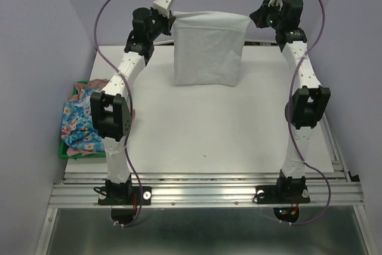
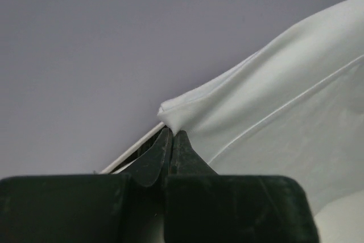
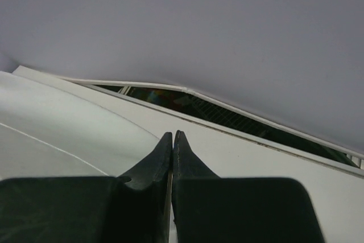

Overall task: Fold and stack the skirts
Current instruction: Flatten the skirt out

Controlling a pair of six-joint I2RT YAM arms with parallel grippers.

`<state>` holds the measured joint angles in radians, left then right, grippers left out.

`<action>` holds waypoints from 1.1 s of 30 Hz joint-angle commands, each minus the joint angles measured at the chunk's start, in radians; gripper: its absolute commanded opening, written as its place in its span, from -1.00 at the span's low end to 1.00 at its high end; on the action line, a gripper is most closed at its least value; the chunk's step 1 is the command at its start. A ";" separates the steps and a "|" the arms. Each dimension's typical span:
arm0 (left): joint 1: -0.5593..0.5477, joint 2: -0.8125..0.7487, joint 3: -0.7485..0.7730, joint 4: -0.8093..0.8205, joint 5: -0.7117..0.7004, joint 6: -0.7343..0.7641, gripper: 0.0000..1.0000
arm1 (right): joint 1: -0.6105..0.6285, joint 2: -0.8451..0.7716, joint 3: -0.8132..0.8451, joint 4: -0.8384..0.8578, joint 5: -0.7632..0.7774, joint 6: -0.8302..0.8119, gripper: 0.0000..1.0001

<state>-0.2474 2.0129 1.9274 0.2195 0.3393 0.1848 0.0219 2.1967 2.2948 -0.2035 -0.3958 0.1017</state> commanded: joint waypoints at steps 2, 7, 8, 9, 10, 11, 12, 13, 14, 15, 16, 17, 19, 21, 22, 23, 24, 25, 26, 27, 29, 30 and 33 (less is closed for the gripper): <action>0.059 -0.017 0.142 0.176 0.032 0.013 -1.00 | -0.028 -0.017 0.112 0.183 0.117 -0.031 -0.99; 0.066 -0.017 0.119 0.172 0.101 0.092 -1.00 | -0.028 -0.047 0.045 0.274 0.049 -0.080 -0.99; 0.068 -0.037 0.089 0.172 0.107 0.117 -1.00 | -0.028 -0.061 0.013 0.282 0.037 -0.088 -0.99; 0.068 -0.048 0.053 0.179 0.128 0.137 -1.00 | -0.028 -0.080 -0.077 0.303 0.023 -0.091 -0.99; 0.069 -0.063 -0.029 0.181 0.148 0.163 -1.00 | -0.028 -0.101 -0.137 0.314 0.005 -0.123 -0.99; 0.069 -0.095 -0.077 0.181 0.173 0.232 -1.00 | -0.028 -0.151 -0.203 0.335 -0.052 -0.161 -0.99; 0.069 -0.114 -0.197 0.181 0.232 0.276 -1.00 | -0.028 -0.181 -0.351 0.346 -0.087 -0.206 -0.99; 0.068 -0.135 -0.262 0.181 0.259 0.316 -1.00 | -0.028 -0.210 -0.429 0.352 -0.115 -0.235 -0.99; 0.066 -0.155 -0.325 0.181 0.270 0.349 -1.00 | -0.028 -0.241 -0.505 0.358 -0.164 -0.272 -0.99; 0.062 -0.193 -0.447 0.178 0.279 0.387 -1.00 | -0.019 -0.300 -0.653 0.358 -0.184 -0.363 -0.99; 0.062 -0.222 -0.502 0.161 0.297 0.412 -1.00 | -0.010 -0.330 -0.725 0.348 -0.205 -0.400 -0.99; 0.060 -0.242 -0.548 0.088 0.334 0.456 -1.00 | -0.010 -0.389 -0.791 0.339 -0.212 -0.431 -0.99; 0.059 -0.320 -0.706 0.049 0.358 0.563 -1.00 | -0.010 -0.454 -0.948 0.300 -0.245 -0.521 -0.99; 0.057 -0.386 -0.845 0.015 0.381 0.646 -1.00 | -0.001 -0.547 -1.040 0.235 -0.265 -0.607 -0.99; 0.056 -0.416 -0.887 0.011 0.389 0.659 -1.00 | 0.000 -0.578 -1.081 0.217 -0.271 -0.635 -0.99; 0.054 -0.442 -0.919 0.001 0.397 0.674 -1.00 | 0.000 -0.607 -1.153 0.207 -0.281 -0.657 -0.99; 0.050 -0.485 -0.947 -0.046 0.412 0.699 -1.00 | 0.009 -0.633 -1.187 0.156 -0.281 -0.678 -0.99; 0.033 -0.503 -0.987 -0.078 0.414 0.758 -1.00 | 0.018 -0.675 -1.215 0.135 -0.285 -0.722 -0.99; 0.024 -0.531 -1.005 -0.133 0.415 0.783 -1.00 | 0.018 -0.692 -1.263 0.089 -0.285 -0.749 -0.99; 0.013 -0.545 -1.046 -0.161 0.418 0.807 -1.00 | 0.030 -0.719 -1.285 0.061 -0.288 -0.810 -0.99; -0.010 -0.589 -1.090 -0.215 0.420 0.910 -0.99 | 0.039 -0.750 -1.330 -0.008 -0.282 -0.847 -0.99; -0.042 -0.603 -1.131 -0.279 0.412 0.944 -0.89 | 0.050 -0.767 -1.372 -0.028 -0.284 -0.899 -0.88; -0.104 -0.663 -1.177 -0.403 0.388 1.072 -0.35 | 0.085 -0.850 -1.416 -0.175 -0.307 -0.973 -0.02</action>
<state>-0.2985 1.3983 0.8158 0.0296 0.7559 1.0389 0.0799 1.4277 0.9382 -0.1886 -0.7029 -0.6868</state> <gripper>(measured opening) 0.216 0.244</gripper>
